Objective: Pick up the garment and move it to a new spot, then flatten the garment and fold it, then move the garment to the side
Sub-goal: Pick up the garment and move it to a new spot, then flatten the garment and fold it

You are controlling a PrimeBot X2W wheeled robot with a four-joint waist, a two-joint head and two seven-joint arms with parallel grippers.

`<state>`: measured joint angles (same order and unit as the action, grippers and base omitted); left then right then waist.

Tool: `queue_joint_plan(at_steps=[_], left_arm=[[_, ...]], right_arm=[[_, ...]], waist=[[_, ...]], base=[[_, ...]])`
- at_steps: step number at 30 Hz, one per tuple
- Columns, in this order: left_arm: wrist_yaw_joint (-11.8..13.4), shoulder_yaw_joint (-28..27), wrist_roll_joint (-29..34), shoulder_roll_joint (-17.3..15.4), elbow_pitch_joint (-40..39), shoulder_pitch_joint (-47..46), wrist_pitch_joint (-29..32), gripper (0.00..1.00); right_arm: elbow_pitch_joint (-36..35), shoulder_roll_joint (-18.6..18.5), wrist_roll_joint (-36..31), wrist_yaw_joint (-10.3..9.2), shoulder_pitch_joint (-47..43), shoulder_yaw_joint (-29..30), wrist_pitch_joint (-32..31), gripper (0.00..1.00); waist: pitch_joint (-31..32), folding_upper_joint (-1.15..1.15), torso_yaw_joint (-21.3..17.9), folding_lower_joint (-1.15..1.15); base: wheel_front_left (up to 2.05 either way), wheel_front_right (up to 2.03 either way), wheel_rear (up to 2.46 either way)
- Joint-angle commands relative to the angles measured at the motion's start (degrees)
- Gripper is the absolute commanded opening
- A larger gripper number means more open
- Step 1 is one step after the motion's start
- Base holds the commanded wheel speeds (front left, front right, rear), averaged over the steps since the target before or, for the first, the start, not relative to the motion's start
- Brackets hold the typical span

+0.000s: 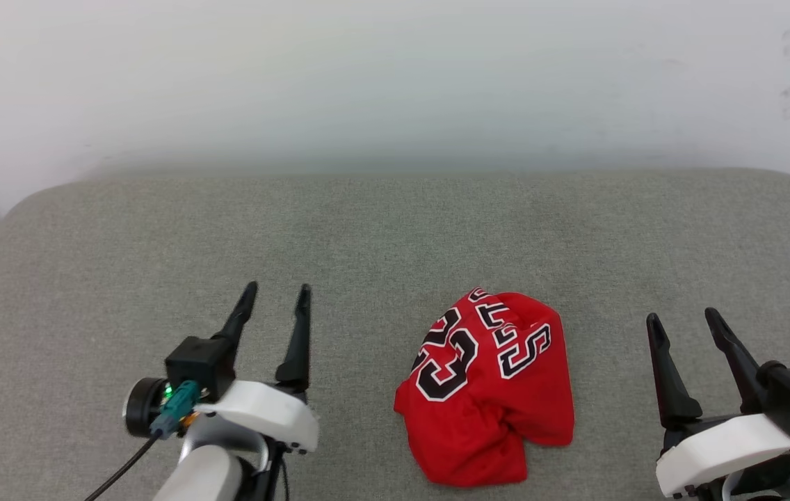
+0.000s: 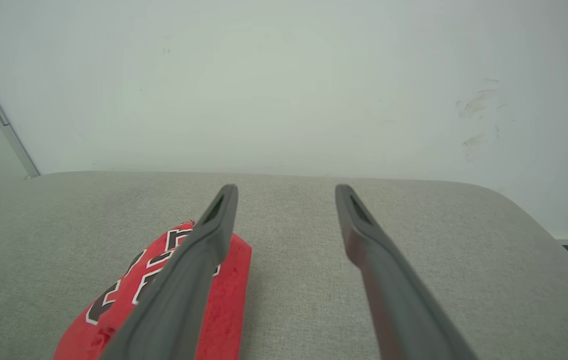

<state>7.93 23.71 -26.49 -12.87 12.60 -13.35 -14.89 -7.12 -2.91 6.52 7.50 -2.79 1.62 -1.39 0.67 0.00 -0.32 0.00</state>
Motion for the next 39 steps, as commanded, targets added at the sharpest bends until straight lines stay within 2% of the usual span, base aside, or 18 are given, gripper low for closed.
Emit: queue_joint_plan(at_steps=[1,4,9,26,32,35,36,39], left_arm=[[0.7,-0.6,-0.3,-0.7,-0.4,1.3,-0.3,1.0],[1.8,-2.8,-0.5,-3.3,-1.0,3.4,0.0,1.0],[2.5,-3.3,-0.6,-5.8,-2.3,6.2,1.2,1.0],[3.9,-3.0,-1.2,-6.5,-5.1,8.1,2.4,1.0],[4.1,-2.8,-1.1,-6.2,-5.3,7.0,2.4,1.0],[3.9,-2.7,-1.2,-5.9,-5.3,6.5,2.2,1.0],[3.9,-2.7,-1.2,-5.9,-5.3,6.5,2.2,1.0],[3.7,-2.3,-0.8,-5.5,-5.7,5.3,1.9,1.0]], right_arm=[[0.2,0.0,-0.1,-0.02,-0.8,0.1,0.0,1.0],[0.8,0.0,0.0,-0.02,-1.3,0.5,0.0,1.0],[1.3,0.0,-0.2,-0.02,-2.6,0.9,-0.3,1.0],[1.1,0.0,0.4,-0.02,-3.5,1.5,-2.2,1.0],[3.7,0.0,6.2,-0.02,-3.0,3.5,-9.1,1.0],[5.5,0.0,7.3,-0.02,-0.8,4.5,-14.9,1.0],[5.5,0.0,7.3,-0.02,-0.8,4.5,-14.9,1.0],[6.7,0.0,8.2,-0.02,2.4,4.2,-22.0,1.0]], waist=[[0.2,0.0,0.1,0.0],[0.6,0.0,0.1,0.0],[1.2,0.0,0.0,0.0],[1.2,0.0,-0.8,0.0],[0.7,0.0,-0.1,0.0],[-0.2,0.0,0.5,0.0],[-0.2,0.0,0.5,0.0],[-1.8,0.0,1.7,0.0]], base=[[0.0,0.0,0.0],[0.0,0.0,0.0],[0.0,0.0,0.0],[0.0,0.0,0.0],[0.0,0.0,0.0],[0.0,0.0,0.0],[0.0,0.0,0.0],[0.0,0.0,0.0]])
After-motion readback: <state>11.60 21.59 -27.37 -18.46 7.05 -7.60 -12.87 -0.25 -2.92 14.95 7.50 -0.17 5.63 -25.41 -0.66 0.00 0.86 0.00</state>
